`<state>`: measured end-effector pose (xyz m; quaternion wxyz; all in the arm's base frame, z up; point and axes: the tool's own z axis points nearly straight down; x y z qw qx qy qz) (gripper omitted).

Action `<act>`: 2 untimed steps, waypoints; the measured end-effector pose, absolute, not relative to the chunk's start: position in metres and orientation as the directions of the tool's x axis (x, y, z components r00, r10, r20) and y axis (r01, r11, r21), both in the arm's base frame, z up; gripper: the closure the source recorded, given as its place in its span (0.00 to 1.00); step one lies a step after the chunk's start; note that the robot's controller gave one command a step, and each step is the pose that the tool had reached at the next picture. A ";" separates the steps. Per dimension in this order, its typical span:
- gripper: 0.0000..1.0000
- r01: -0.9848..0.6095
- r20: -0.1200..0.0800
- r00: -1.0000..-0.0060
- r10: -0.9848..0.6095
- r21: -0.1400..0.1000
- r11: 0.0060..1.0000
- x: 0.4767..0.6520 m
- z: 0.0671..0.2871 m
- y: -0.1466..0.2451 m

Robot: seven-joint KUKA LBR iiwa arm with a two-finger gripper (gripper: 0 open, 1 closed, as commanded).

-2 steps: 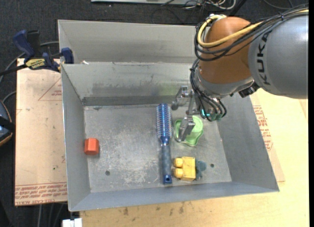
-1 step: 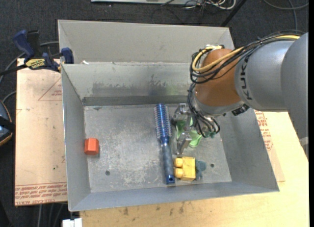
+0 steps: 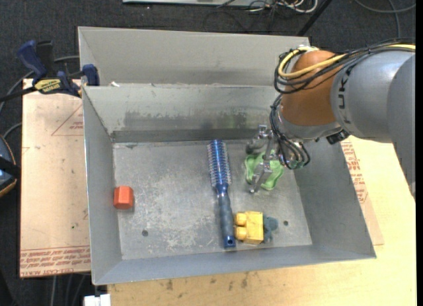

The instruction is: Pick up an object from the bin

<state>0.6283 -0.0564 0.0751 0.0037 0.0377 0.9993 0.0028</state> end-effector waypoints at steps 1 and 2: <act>1.00 0.072 -0.013 -0.997 0.072 0.004 0.997 0.629 0.077 -0.056; 1.00 -0.271 -0.011 -0.963 -0.271 -0.003 0.963 0.629 0.265 -0.051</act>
Offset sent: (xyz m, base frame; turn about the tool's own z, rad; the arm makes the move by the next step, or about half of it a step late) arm 0.0000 0.0000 0.0000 0.0000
